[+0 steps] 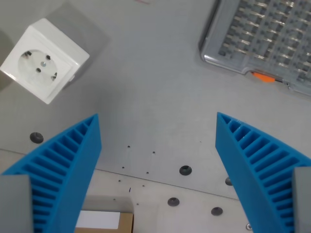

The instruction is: Move above the white socket

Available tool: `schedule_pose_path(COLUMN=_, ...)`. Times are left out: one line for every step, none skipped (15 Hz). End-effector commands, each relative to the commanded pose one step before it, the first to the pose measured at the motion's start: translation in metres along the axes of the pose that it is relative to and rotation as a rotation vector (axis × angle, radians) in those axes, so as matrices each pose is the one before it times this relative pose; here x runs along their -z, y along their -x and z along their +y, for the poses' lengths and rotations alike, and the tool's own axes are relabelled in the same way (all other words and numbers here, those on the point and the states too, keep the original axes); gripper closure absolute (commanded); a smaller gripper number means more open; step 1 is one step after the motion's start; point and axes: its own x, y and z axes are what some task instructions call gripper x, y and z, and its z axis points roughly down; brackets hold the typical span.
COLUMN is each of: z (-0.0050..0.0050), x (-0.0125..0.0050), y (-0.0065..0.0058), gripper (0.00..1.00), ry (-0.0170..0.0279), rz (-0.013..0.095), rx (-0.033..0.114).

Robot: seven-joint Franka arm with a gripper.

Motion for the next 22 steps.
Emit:
schedule_pose_path(z=-0.00824, x=-0.00945, y=0.00240, gripper=0.00, ry=0.01598, rz=0.0638, rx=0.1763)
schedule_pose_path(z=-0.00257, x=-0.00263, y=-0.00005, gripper=0.00, ry=0.00265, rz=0.0087, rx=0.0242)
schedule_pose_path(z=-0.00273, x=-0.00274, y=-0.00007, gripper=0.00, ry=0.00272, rz=0.0077, rx=0.0228)
schedule_pose_path(z=-0.00293, x=-0.00283, y=-0.00011, gripper=0.00, ry=0.00240, rz=0.0061, rx=0.0276)
schedule_pose_path(z=-0.00313, x=-0.00286, y=-0.00017, gripper=0.00, ry=0.00245, rz=0.0038, rx=0.0233)
schedule_pose_path(z=-0.00329, x=-0.00286, y=-0.00031, gripper=0.00, ry=0.00251, rz=0.0046, rx=0.0276)
schedule_pose_path(z=-0.00342, x=-0.00292, y=-0.00045, gripper=0.00, ry=0.00222, rz=0.0026, rx=0.0237)
schedule_pose_path(z=-0.00350, x=-0.00299, y=-0.00062, gripper=0.00, ry=0.00161, rz=0.0012, rx=0.0261)
schedule_pose_path(z=-0.00353, x=-0.00302, y=-0.00085, gripper=0.00, ry=0.00109, rz=-0.0005, rx=0.0271)
schedule_pose_path(z=-0.00356, x=-0.00304, y=-0.00107, gripper=0.00, ry=-0.00019, rz=0.0009, rx=0.0277)
schedule_pose_path(z=-0.00357, x=-0.00309, y=-0.00131, gripper=0.00, ry=0.00067, rz=-0.0010, rx=0.0256)
schedule_pose_path(z=-0.00293, x=-0.00258, y=-0.00132, gripper=0.00, ry=0.00066, rz=0.0007, rx=0.0224)
schedule_pose_path(z=-0.00288, x=-0.00263, y=-0.00149, gripper=0.00, ry=-0.00211, rz=-0.0020, rx=0.0269)
schedule_pose_path(z=-0.00285, x=-0.00271, y=-0.00162, gripper=0.00, ry=0.00083, rz=-0.0001, rx=0.0247)
schedule_pose_path(z=-0.00289, x=-0.00283, y=-0.00177, gripper=0.00, ry=-0.00101, rz=-0.0007, rx=0.0245)
schedule_pose_path(z=-0.00297, x=-0.00297, y=-0.00191, gripper=0.00, ry=0.00012, rz=0.0006, rx=0.0253)
schedule_pose_path(z=-0.00303, x=-0.00312, y=-0.00203, gripper=0.00, ry=0.00045, rz=-0.0012, rx=0.0236)
schedule_pose_path(z=-0.00310, x=-0.00328, y=-0.00212, gripper=0.00, ry=0.00206, rz=0.0022, rx=0.0212)
schedule_pose_path(z=-0.00315, x=-0.00339, y=-0.00219, gripper=0.00, ry=0.00107, rz=0.0025, rx=0.0212)
schedule_pose_path(z=-0.00316, x=-0.00343, y=-0.00224, gripper=0.00, ry=0.00124, rz=0.0017, rx=0.0217)
schedule_pose_path(z=-0.00311, x=-0.00338, y=-0.00229, gripper=0.00, ry=0.00146, rz=0.0012, rx=0.0201)
schedule_pose_path(z=-0.00302, x=-0.00329, y=-0.00227, gripper=0.00, ry=0.00138, rz=0.0022, rx=0.0152)
